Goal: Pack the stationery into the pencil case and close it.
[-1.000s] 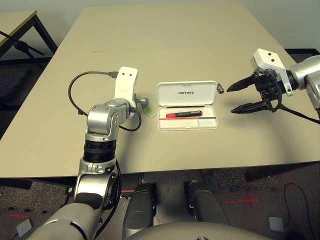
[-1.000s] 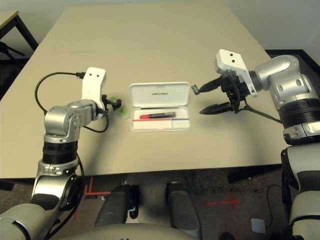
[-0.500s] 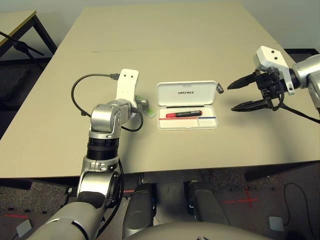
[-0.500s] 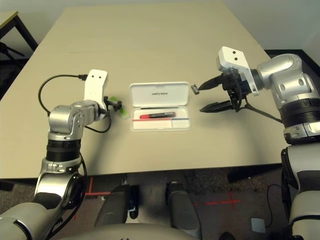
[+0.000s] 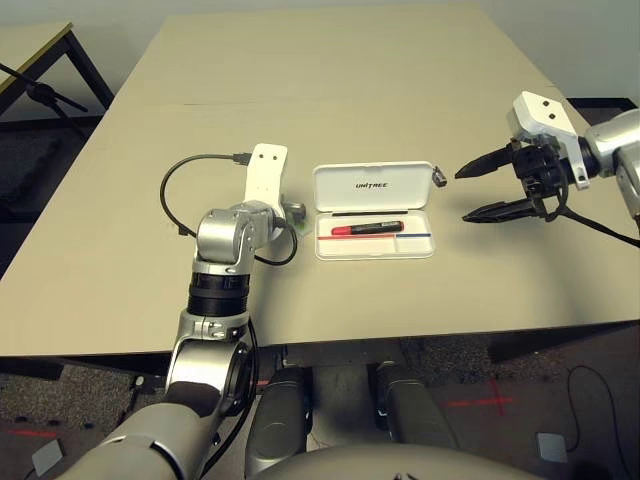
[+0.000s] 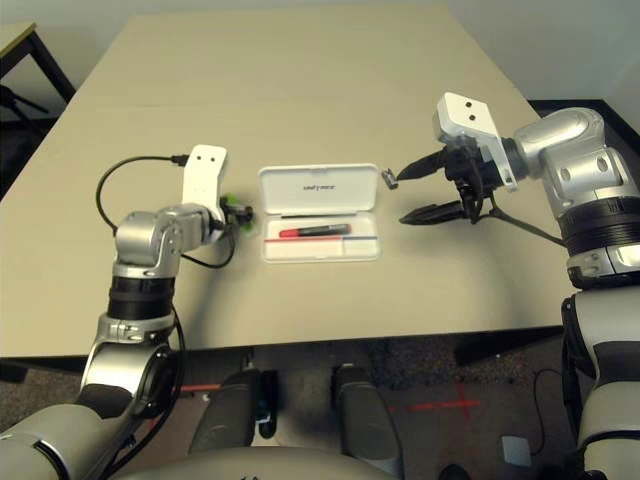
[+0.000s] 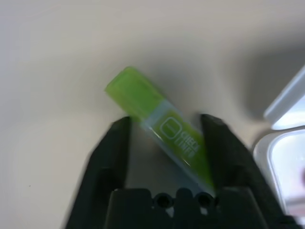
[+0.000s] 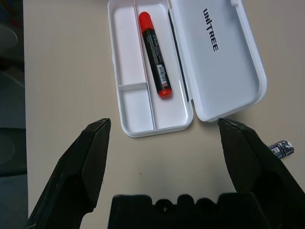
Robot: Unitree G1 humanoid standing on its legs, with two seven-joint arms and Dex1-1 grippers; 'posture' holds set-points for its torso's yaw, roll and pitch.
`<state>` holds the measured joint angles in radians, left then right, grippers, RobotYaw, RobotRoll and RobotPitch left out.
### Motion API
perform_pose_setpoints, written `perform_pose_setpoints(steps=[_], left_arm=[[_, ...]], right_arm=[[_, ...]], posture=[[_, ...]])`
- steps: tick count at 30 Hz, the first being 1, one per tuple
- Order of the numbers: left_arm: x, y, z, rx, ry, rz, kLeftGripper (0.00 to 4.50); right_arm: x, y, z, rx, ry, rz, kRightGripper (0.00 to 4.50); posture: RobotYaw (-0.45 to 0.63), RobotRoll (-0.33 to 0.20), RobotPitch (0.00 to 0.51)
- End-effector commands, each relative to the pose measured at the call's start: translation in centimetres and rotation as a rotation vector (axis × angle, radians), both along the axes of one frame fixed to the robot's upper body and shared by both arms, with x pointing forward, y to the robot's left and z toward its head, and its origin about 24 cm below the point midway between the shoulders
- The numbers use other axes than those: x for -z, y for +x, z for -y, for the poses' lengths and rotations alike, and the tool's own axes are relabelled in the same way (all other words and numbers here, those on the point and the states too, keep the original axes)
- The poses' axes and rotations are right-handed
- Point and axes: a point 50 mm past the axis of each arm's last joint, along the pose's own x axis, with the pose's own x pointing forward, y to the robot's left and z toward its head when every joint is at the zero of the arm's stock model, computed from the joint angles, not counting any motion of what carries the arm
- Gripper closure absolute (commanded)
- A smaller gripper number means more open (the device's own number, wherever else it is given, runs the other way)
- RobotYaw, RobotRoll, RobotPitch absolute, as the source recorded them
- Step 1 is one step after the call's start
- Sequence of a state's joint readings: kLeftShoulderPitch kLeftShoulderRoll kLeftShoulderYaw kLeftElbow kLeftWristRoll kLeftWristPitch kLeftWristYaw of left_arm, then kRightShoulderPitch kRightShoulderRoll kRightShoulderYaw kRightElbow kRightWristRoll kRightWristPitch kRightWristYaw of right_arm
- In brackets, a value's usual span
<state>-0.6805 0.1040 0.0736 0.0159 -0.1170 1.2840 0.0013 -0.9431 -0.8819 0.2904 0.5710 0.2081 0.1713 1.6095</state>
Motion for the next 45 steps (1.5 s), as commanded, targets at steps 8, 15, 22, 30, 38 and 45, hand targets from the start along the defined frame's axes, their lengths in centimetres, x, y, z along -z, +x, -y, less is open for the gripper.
perform_pose_setpoints(steps=[8,15,22,30,38,45], left_arm=[[0.9,0.6,-1.4,-0.060,0.029,-0.052,4.48],[0.8,0.8,-1.8,-0.065,0.007,-0.053,4.48],[0.1,0.9,-1.7,-0.062,0.018,-0.034,4.48],[-1.9,1.1,-1.1,-0.055,0.009,0.016,3.97],[-3.7,1.0,-0.6,-0.037,-0.005,0.052,0.99],[-2.5,0.4,0.2,-0.017,-0.024,0.018,0.03]], right_arm=[[-0.3,-0.1,-0.2,0.002,0.034,0.023,0.00],[-0.2,-0.1,-0.1,0.008,0.036,0.024,0.00],[-0.1,0.0,-0.1,0.010,0.038,0.023,0.00],[-0.1,0.0,-0.1,0.012,0.036,0.023,0.00],[-0.1,0.1,-0.1,0.017,0.039,0.025,0.00],[-0.2,0.2,-0.2,0.021,0.044,0.032,0.00]], posture=[[0.02,0.000,0.110],[0.02,0.000,0.111],[0.02,0.000,0.112],[0.03,0.000,0.116],[0.03,0.000,0.117],[0.03,0.000,0.117]])
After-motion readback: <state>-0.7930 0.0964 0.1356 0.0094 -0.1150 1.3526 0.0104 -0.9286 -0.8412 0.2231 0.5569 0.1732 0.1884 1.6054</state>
